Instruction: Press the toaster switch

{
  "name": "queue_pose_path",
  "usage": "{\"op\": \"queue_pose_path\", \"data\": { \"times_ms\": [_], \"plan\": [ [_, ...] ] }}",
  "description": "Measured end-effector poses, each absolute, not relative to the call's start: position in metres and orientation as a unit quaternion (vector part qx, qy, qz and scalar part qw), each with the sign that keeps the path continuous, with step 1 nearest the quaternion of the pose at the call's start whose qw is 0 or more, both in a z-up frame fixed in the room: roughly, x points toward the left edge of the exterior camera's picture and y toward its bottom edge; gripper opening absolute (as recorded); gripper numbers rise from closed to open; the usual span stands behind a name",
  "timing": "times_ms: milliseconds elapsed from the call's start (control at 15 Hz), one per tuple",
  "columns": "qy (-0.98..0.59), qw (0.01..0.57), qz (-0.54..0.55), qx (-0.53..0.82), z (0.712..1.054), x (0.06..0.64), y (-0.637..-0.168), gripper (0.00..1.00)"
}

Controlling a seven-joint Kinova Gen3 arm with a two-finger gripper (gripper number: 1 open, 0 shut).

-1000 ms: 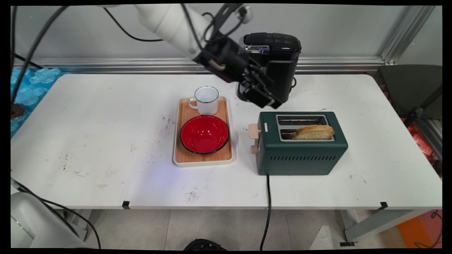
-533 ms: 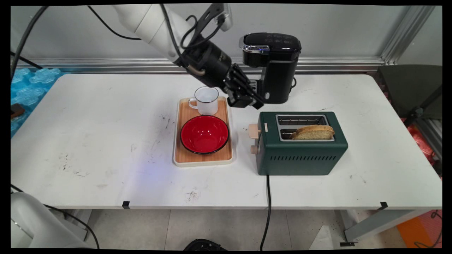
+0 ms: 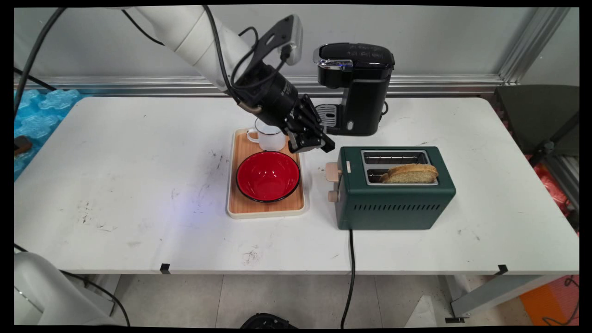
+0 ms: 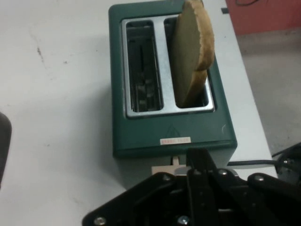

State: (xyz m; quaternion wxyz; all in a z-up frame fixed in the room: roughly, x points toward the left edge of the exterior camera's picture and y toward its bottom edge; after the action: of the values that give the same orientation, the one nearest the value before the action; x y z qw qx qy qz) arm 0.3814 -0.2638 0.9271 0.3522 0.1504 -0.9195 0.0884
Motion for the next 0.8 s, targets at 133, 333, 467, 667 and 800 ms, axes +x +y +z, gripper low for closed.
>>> {"op": "queue_pose_path", "data": {
  "times_ms": [133,333,467,667,800],
  "plan": [
    [-0.922,0.346,0.091,0.151,0.924,0.376,-0.266,0.00],
    [-0.923,0.339,0.092,0.156,0.918,0.370,-0.269,0.00],
    [-0.923,0.334,0.091,0.166,0.912,0.367,-0.271,0.00],
    [-0.924,0.328,0.087,0.177,0.904,0.363,-0.272,0.00],
    [-0.924,0.324,0.084,0.183,0.897,0.360,-0.272,0.00]
  ]
}}
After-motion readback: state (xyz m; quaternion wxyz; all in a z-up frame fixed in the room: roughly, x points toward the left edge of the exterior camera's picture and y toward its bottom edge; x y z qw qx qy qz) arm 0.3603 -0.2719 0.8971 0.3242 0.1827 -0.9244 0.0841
